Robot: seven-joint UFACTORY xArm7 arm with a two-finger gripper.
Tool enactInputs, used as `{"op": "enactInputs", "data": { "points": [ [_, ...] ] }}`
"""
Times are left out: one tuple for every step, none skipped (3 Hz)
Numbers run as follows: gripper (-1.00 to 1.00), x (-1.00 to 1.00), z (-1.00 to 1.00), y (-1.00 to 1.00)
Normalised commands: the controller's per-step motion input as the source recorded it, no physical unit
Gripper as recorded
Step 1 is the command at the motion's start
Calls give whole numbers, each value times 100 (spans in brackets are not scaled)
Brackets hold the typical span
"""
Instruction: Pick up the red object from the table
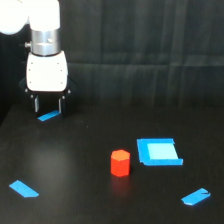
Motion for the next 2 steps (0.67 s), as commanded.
{"op": "enactInputs", "data": {
  "points": [
    [96,2,-14,14],
    [93,1,-17,-2]
  ]
}}
